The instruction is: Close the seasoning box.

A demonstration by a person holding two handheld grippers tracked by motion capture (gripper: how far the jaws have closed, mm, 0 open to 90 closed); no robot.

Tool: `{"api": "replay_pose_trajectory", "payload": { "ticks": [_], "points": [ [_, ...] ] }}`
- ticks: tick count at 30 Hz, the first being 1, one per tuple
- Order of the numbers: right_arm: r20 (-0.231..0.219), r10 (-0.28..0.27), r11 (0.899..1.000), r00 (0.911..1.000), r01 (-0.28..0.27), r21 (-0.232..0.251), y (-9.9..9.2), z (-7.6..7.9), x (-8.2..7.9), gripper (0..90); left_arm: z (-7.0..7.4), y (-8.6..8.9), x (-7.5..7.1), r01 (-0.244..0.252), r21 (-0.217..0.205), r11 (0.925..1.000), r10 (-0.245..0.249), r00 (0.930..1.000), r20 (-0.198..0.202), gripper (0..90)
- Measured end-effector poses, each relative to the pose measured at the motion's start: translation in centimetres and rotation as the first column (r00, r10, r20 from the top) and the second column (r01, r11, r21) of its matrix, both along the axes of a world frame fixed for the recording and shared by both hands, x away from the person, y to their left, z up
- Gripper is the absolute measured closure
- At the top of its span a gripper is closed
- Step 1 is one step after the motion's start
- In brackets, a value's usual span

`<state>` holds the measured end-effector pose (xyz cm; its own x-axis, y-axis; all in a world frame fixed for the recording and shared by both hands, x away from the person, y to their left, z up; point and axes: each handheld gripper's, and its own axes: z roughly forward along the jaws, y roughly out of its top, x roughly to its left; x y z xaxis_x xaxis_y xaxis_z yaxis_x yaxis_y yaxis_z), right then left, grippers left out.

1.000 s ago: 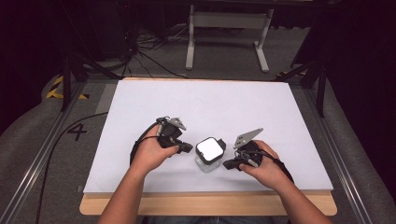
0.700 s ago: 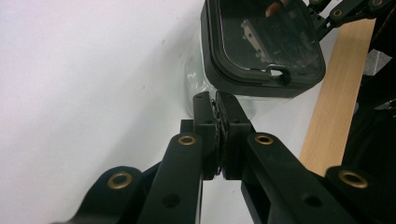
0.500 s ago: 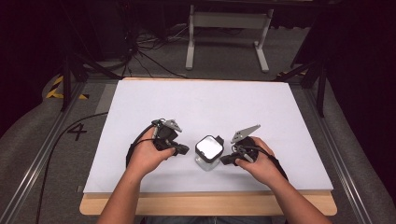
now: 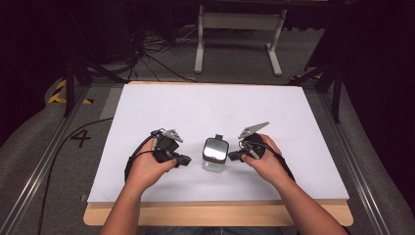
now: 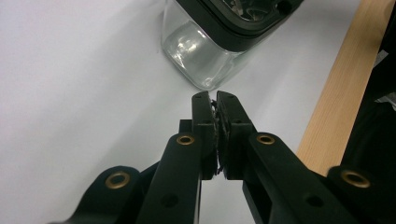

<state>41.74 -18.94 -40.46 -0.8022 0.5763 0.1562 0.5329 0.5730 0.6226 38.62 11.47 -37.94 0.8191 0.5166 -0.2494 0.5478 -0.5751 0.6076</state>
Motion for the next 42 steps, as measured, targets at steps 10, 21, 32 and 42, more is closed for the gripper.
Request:
{"api": "replay_pose_trajectory", "payload": {
  "ticks": [10,21,32,42],
  "points": [
    [0.015,-0.017,1.000,0.9997,0.017,0.022,0.7,-0.3,1.1,90.0,-0.1,0.4,-0.1,-0.014,-0.009,0.9999,0.014,0.9999,0.000,86.8],
    [0.146,-0.132,0.987,0.9805,0.116,0.111,-3.6,4.6,-0.7,75.5,1.2,1.8,0.2,-0.071,-0.042,0.9966,0.074,0.9946,0.074,79.2],
    [0.198,-0.348,0.936,0.9164,0.327,0.131,-11.4,6.1,-0.9,59.6,1.3,5.1,1.9,-0.188,-0.071,0.9796,0.195,0.9749,0.107,73.6],
    [0.185,-0.441,0.897,0.8782,0.433,0.084,-16.4,3.8,0.5,51.2,-0.5,7.7,3.2,-0.301,-0.052,0.9521,0.306,0.9447,0.119,68.3]
  ]
}}
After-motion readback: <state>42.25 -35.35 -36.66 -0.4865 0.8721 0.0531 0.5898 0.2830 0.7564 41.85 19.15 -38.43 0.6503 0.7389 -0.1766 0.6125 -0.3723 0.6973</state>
